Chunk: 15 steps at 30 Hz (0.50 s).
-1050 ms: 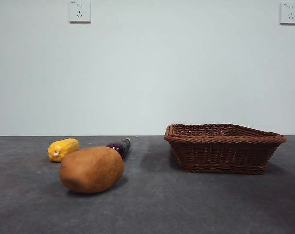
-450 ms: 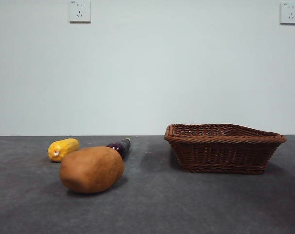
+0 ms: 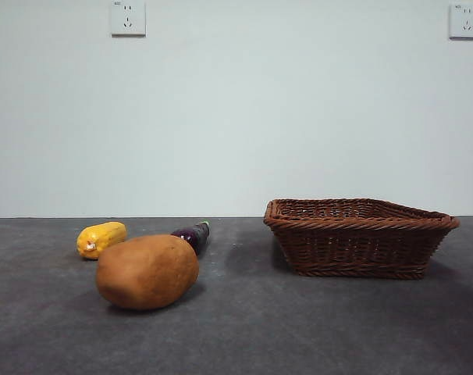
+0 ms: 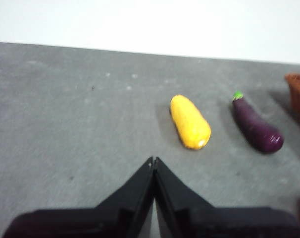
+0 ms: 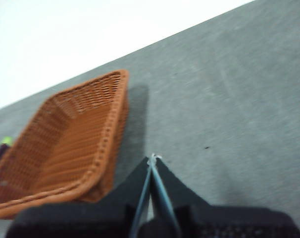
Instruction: Help me put the vegetables on the table into the basket
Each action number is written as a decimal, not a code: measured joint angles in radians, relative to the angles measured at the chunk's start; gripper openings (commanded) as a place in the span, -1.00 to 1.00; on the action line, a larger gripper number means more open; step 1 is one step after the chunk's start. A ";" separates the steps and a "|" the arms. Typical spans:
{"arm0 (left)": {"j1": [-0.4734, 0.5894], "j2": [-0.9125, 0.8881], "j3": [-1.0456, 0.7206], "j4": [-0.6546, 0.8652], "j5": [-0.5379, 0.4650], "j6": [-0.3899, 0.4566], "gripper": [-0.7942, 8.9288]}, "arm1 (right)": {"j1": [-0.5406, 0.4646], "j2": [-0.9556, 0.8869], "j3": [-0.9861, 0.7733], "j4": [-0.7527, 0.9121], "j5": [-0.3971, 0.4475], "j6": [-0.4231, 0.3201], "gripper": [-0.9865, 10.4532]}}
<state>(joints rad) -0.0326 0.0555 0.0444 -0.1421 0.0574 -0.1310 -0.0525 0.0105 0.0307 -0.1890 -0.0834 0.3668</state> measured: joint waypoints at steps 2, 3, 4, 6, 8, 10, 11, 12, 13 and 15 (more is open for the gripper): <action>0.000 0.004 0.035 -0.004 0.010 -0.022 -0.85 | 0.000 0.000 0.019 -0.006 -0.021 0.024 -0.83; 0.000 0.008 0.053 -0.004 0.017 -0.034 -0.85 | 0.000 0.000 0.030 -0.008 -0.028 0.032 -0.84; 0.000 0.013 0.073 -0.002 0.026 -0.049 -0.85 | 0.000 0.001 0.045 -0.007 -0.035 0.039 -0.84; 0.000 0.030 0.106 0.000 0.049 -0.073 -0.85 | 0.000 0.008 0.075 -0.005 -0.052 0.046 -0.84; 0.000 0.063 0.140 -0.001 0.070 -0.085 -0.85 | 0.000 0.028 0.113 -0.023 -0.068 0.061 -0.84; 0.000 0.103 0.172 -0.010 0.093 -0.092 -0.85 | 0.000 0.061 0.151 -0.048 -0.078 0.071 -0.84; 0.000 0.124 0.187 -0.015 0.108 -0.095 -0.85 | 0.000 0.077 0.168 -0.063 -0.082 0.073 -0.84; 0.000 0.148 0.202 -0.017 0.123 -0.098 -0.85 | 0.000 0.095 0.185 -0.078 -0.083 0.075 -0.84; 0.000 0.175 0.220 -0.019 0.142 -0.099 -0.85 | 0.000 0.118 0.207 -0.098 -0.087 0.077 -0.84; 0.000 0.234 0.256 -0.031 0.179 -0.100 -0.85 | 0.000 0.164 0.249 -0.129 -0.093 0.080 -0.84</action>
<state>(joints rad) -0.0326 0.2893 0.3000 -0.1726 0.2367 -0.2314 -0.0525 0.1745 0.2802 -0.3180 -0.1761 0.4469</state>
